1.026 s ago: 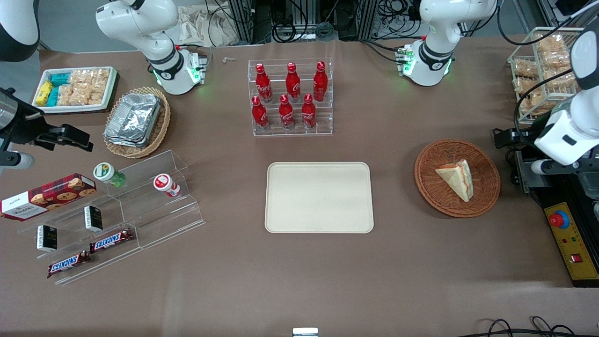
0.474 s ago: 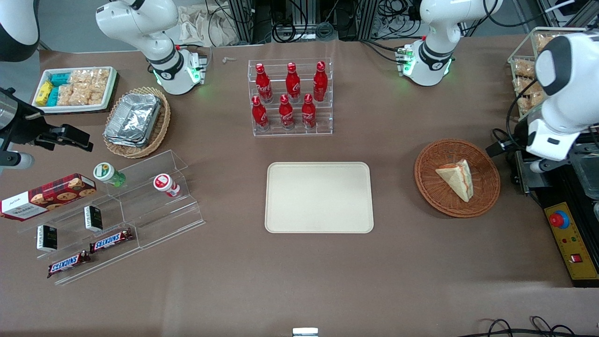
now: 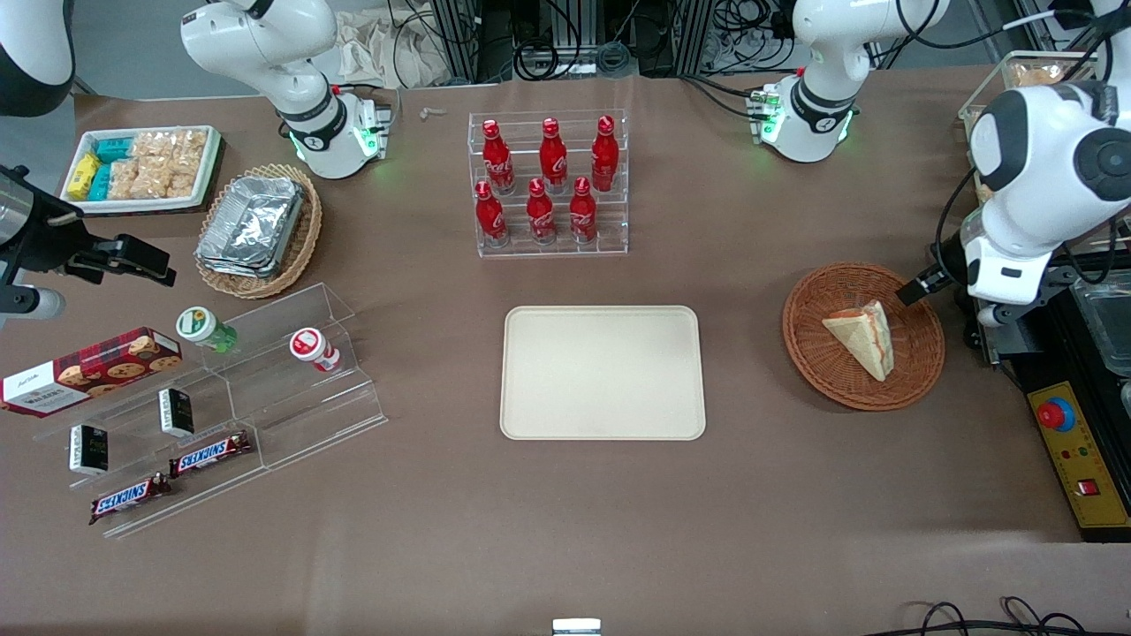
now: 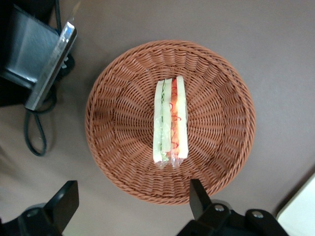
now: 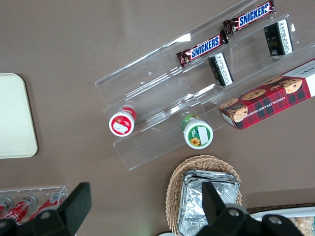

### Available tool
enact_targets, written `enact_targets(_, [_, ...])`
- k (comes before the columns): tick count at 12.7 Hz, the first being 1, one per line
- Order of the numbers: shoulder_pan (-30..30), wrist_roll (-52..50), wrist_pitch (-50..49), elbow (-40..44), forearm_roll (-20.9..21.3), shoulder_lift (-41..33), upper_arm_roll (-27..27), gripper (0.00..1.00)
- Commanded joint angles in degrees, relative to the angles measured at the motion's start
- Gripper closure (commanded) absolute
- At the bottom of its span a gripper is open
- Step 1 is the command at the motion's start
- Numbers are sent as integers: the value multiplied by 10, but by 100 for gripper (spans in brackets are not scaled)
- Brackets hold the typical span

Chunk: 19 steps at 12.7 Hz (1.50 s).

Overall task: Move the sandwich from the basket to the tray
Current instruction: 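Lower the left gripper and close it on the wrapped sandwich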

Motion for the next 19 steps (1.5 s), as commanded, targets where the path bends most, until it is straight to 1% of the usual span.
enact_targets(1, [-5,-65,62,-43,-3,9,-4,0])
enact_targets(6, [-3,-100,173,-102,-3,42,-3,0])
enact_targets(8, [-3,-104,182,-104,-3,54,-3,0])
enact_targets(14, [3,-104,260,-143,-3,83,0,0])
enact_targets(19, [3,-104,297,-144,-2,115,1,0])
